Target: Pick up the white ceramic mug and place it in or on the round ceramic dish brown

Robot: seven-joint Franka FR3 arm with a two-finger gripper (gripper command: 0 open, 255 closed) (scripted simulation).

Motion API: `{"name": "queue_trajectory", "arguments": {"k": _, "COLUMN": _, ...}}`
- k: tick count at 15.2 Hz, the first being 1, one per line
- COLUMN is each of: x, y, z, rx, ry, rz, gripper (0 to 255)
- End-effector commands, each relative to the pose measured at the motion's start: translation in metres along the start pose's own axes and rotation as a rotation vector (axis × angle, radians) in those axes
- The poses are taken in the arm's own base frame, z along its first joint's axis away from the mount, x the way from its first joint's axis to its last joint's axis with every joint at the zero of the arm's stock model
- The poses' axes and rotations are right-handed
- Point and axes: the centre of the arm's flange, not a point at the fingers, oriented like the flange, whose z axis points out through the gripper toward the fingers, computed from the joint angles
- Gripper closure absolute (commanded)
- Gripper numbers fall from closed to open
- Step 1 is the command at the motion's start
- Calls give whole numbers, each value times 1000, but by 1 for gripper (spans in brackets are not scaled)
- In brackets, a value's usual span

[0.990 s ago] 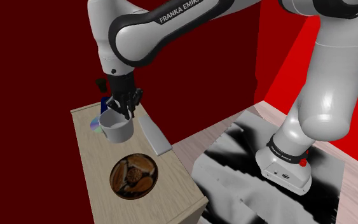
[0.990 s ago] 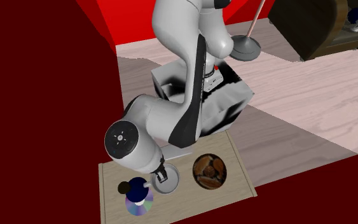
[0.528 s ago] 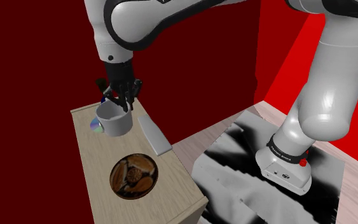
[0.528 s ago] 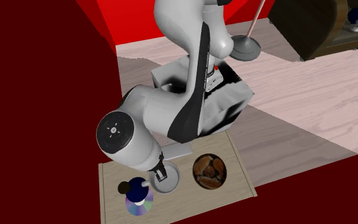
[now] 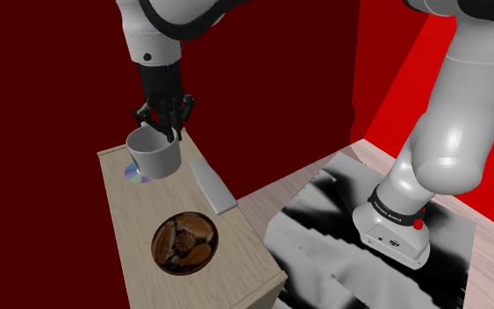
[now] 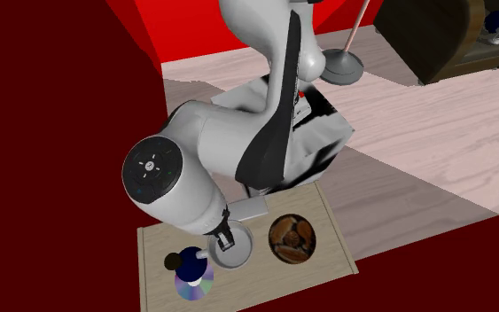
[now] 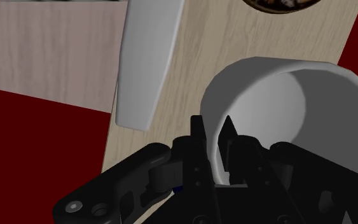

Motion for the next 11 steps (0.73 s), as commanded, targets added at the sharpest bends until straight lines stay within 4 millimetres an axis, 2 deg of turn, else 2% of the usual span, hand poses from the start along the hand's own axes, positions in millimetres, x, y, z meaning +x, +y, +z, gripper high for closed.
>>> {"name": "queue_trajectory", "arguments": {"k": 1, "x": -19, "y": -7, "z": -3, "rx": 0, "ry": 0, "rz": 0, "gripper": 255}}
{"name": "queue_trajectory", "arguments": {"k": 11, "x": -144, "y": -50, "z": -7, "rx": 0, "ry": 0, "rz": 0, "gripper": 255}}
